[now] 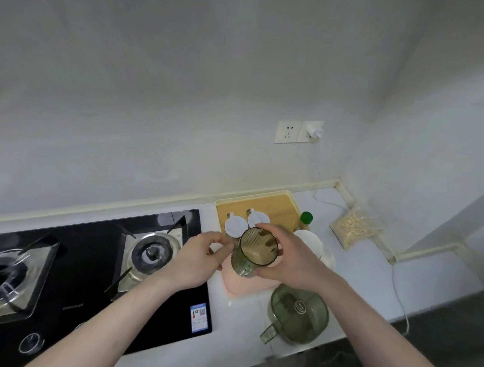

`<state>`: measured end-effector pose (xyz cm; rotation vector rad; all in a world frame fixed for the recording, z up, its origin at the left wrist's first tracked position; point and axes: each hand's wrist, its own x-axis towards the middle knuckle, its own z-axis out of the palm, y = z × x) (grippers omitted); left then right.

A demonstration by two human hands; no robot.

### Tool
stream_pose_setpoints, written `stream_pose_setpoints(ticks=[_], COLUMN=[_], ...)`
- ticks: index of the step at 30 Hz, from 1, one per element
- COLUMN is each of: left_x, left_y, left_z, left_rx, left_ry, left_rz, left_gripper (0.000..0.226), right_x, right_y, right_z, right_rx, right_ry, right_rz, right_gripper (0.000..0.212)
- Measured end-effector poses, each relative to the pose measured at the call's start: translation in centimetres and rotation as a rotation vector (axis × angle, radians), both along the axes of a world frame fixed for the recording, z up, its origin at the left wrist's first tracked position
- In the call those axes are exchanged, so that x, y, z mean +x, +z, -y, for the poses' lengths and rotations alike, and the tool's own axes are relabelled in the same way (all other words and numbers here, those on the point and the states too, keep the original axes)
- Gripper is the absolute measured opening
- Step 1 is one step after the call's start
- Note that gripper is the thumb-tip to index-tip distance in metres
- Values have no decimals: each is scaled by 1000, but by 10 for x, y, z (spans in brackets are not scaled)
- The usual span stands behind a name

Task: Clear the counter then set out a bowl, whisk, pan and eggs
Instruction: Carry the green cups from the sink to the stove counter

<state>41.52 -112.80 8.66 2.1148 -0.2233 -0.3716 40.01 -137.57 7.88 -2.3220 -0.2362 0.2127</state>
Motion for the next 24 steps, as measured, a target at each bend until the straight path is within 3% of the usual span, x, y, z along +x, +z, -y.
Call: stream_pose_setpoints(ticks=[4, 8, 17, 24], left_x=[17, 18, -9, -32], left_y=[-2, -8, -19, -25], left_z=[4, -11, -24, -33], left_rx=[13, 68, 29, 29], left_ry=[125, 183, 368, 460], left_rz=[78, 32, -19, -41], left_gripper=[16, 14, 11, 11], right_x=[42, 80, 169, 210], right_y=[-14, -34, -60, -84], right_z=[29, 54, 81, 79], right_rx=[-32, -26, -187, -360], right_ry=[-109, -304, -452, -477], right_rz=[-5, -71, -151, -234], right_gripper=[93, 91, 87, 110])
